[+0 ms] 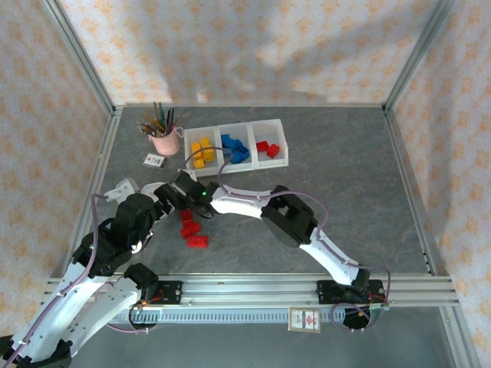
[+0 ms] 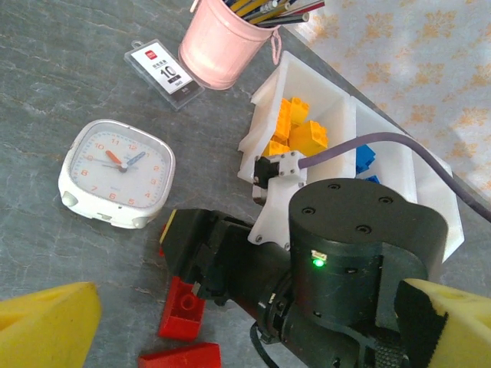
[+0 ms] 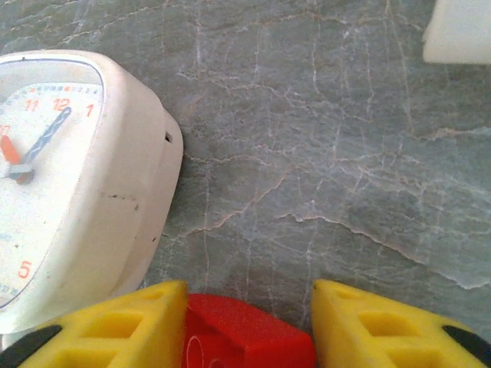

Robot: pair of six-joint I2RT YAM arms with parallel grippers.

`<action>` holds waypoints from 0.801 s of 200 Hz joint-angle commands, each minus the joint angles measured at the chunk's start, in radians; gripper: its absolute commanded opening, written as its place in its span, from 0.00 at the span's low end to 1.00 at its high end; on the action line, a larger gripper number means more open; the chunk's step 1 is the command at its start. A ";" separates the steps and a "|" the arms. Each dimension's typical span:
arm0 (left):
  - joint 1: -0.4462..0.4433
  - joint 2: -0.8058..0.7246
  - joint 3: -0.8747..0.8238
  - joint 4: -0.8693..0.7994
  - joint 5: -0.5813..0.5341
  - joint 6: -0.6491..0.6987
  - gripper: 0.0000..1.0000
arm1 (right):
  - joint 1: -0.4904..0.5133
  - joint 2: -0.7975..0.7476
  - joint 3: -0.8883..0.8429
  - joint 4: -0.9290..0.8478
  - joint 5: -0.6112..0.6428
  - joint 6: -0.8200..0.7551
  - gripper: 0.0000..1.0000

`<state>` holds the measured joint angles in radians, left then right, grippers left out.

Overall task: Sort the legos into containers by color
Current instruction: Pick up the lego from the middle-left of the table, then place the lego in the container.

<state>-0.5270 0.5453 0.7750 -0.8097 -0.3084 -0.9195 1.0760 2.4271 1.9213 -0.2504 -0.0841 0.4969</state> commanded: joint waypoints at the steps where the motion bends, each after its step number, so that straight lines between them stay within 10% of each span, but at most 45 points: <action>1: 0.011 -0.008 -0.014 -0.024 -0.022 0.002 0.99 | 0.000 0.000 0.015 -0.028 0.005 0.001 0.38; 65: 0.011 -0.003 -0.006 -0.011 -0.005 0.012 0.99 | -0.011 -0.082 -0.015 -0.024 0.024 -0.011 0.20; 160: 0.011 0.121 0.022 0.202 0.159 0.129 0.99 | -0.222 -0.585 -0.495 0.098 0.088 -0.012 0.20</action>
<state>-0.5270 0.6250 0.7784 -0.7265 -0.2302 -0.8547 0.9382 1.9598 1.5078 -0.1860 -0.0666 0.4942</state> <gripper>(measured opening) 0.994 0.226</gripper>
